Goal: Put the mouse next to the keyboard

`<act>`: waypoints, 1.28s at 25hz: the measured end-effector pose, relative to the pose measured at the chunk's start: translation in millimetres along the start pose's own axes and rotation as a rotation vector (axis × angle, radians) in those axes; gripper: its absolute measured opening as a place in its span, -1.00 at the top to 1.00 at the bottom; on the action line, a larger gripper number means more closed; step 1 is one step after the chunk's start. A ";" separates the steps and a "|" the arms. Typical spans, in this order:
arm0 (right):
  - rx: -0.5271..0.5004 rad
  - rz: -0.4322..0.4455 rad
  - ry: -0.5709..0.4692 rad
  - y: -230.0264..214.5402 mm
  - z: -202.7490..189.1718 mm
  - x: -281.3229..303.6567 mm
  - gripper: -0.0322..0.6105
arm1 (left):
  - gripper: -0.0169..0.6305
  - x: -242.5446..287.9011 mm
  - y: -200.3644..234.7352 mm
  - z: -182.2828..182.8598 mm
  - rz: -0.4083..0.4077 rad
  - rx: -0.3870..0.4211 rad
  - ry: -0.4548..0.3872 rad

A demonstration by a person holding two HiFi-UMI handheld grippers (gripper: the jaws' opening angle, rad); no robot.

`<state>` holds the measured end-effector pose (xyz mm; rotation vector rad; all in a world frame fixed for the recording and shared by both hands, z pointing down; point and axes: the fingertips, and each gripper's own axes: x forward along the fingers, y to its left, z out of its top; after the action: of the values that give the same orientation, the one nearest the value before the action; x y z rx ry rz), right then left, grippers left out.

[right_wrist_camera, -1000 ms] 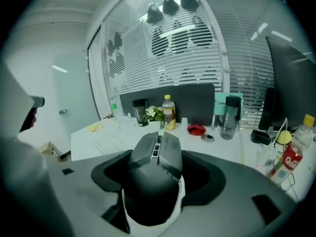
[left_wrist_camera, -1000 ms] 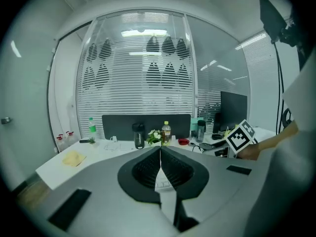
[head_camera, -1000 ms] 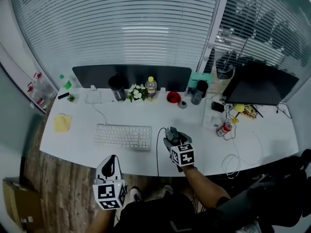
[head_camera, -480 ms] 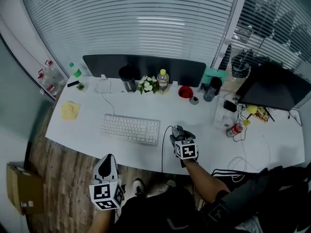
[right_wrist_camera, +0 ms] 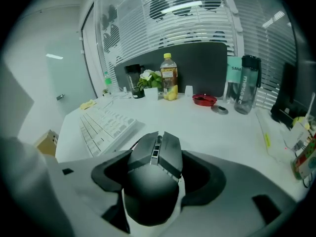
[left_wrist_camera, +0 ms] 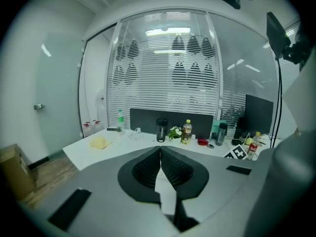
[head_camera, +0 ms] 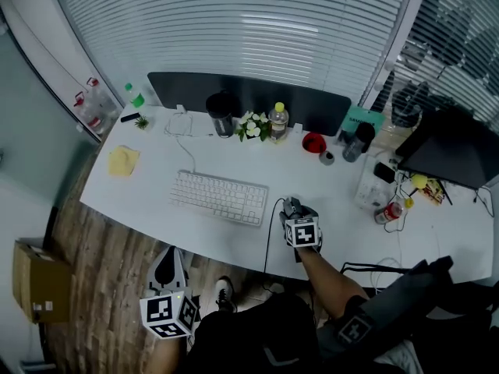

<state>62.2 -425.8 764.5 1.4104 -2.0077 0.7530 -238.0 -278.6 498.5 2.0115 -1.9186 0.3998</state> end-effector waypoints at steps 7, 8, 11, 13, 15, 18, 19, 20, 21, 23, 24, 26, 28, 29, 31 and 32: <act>-0.001 -0.038 0.038 -7.4 -11.9 14.7 -0.05 | 0.85 -5.4 10.8 -4.7 0.040 -0.005 0.007; -0.004 -0.042 0.043 -8.2 -13.7 15.7 -0.05 | 0.86 -6.0 12.3 -4.6 0.043 -0.006 0.006; -0.013 -0.047 0.043 -8.0 -15.3 17.1 -0.05 | 0.85 -6.7 14.5 -3.0 0.045 -0.009 0.005; -0.023 -0.053 0.043 -8.3 -14.3 18.9 -0.06 | 0.86 -5.5 14.0 -1.6 0.039 -0.007 0.007; -0.030 -0.059 0.042 -8.2 -12.9 20.5 -0.06 | 0.85 -4.4 13.7 -0.2 0.035 0.002 0.007; -0.036 -0.058 0.042 -8.5 -13.9 19.9 -0.07 | 0.86 -4.4 14.6 0.4 0.033 0.011 0.007; -0.040 -0.057 0.044 -8.4 -14.5 19.6 -0.07 | 0.85 -4.8 15.9 0.5 0.033 0.015 0.005; -0.043 -0.056 0.043 -8.0 -14.9 19.3 -0.07 | 0.85 -5.1 17.6 0.7 0.032 0.020 0.004; -0.044 -0.057 0.041 -7.6 -14.9 19.1 -0.07 | 0.85 -5.2 19.4 0.9 0.032 0.024 0.003; -0.041 -0.062 0.038 -7.6 -14.6 19.0 -0.08 | 0.85 -4.5 22.4 1.3 0.030 0.023 0.002; -0.038 -0.064 0.039 -7.6 -14.4 19.2 -0.08 | 0.85 -4.0 23.6 1.5 0.029 0.020 0.002; -0.039 -0.065 0.044 -7.6 -13.5 19.5 -0.08 | 0.85 -2.6 24.5 3.0 0.024 0.017 0.001; -0.046 -0.067 0.052 -8.5 -12.6 19.6 -0.08 | 0.85 -0.9 23.3 5.9 0.014 0.024 -0.002; -0.050 -0.067 0.057 -9.3 -12.3 19.8 -0.11 | 0.85 -0.1 22.6 7.4 0.008 0.028 -0.005; -0.056 -0.066 0.065 -9.9 -12.5 18.4 -0.16 | 0.85 1.6 21.6 9.8 -0.005 0.033 -0.008; -0.055 -0.068 0.066 -9.8 -12.6 15.8 -0.16 | 0.85 2.9 21.2 10.5 -0.012 0.034 -0.010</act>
<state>68.6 -429.5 785.7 1.3965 -1.9061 0.7001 -259.3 -286.4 491.2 2.0489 -1.9172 0.4226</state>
